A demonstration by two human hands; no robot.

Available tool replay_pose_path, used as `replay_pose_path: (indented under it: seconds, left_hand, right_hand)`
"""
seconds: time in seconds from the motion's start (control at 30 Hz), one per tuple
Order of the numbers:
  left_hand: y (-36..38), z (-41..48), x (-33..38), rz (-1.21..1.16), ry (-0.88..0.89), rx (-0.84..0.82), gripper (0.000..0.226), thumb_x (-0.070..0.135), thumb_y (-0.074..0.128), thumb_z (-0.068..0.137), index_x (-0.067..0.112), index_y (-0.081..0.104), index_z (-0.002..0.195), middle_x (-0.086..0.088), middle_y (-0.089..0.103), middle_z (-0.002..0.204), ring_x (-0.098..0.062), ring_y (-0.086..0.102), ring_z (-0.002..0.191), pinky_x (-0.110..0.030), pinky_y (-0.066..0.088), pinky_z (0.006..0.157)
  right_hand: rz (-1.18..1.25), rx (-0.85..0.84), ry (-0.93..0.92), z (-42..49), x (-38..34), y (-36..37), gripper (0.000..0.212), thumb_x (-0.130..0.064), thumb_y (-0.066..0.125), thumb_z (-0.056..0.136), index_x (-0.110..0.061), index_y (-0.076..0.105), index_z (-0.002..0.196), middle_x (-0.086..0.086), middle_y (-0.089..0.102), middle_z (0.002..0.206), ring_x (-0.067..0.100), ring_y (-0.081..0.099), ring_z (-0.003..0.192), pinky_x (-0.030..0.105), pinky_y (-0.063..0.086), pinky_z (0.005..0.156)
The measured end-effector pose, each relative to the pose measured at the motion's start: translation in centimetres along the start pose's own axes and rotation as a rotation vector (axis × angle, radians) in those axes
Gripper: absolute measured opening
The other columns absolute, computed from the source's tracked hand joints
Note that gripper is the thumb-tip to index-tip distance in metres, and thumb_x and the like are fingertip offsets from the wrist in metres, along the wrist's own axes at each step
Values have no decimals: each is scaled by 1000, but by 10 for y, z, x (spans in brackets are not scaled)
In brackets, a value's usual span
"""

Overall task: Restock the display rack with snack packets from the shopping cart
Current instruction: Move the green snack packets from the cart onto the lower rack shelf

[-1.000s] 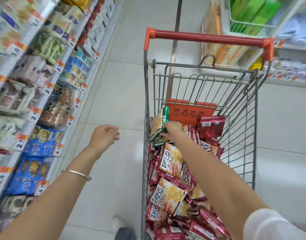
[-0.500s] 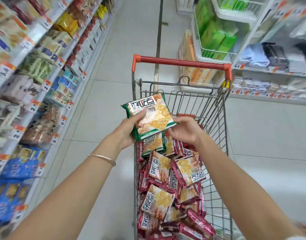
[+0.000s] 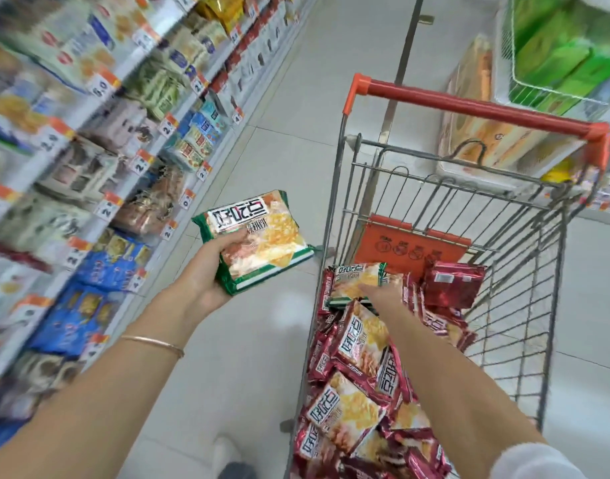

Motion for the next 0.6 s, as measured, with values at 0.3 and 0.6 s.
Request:
replay_pose_path:
  seconds: [0.3,0.6]
  left_hand:
    - [10,-4,0,101,-33,-61,12,23,58,98,15,67,97,-2,78,80,-18,75,66,-31,61,54]
    - [85,-27,8,373,13,-235,53,60,59,90,15,69,116,-9,77,108,-25,76,86,-39,61,71]
  right_hand:
    - [383,-46,58,-25,-1,-43,42,-15,76,82,1,56,116,14,62,106,28,65,83,38,55,61]
    - [915,-435,-181,-156,-23,-157,58,-1,71,78,1,48,131,24,54,134,35,59,120,38,54,95]
Point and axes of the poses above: each hand's wrist, its own z-axis towards the middle knuckle, its own y-axis out of the palm, x = y × z, the point moved 3 cm from there along z, towards the middle knuckle
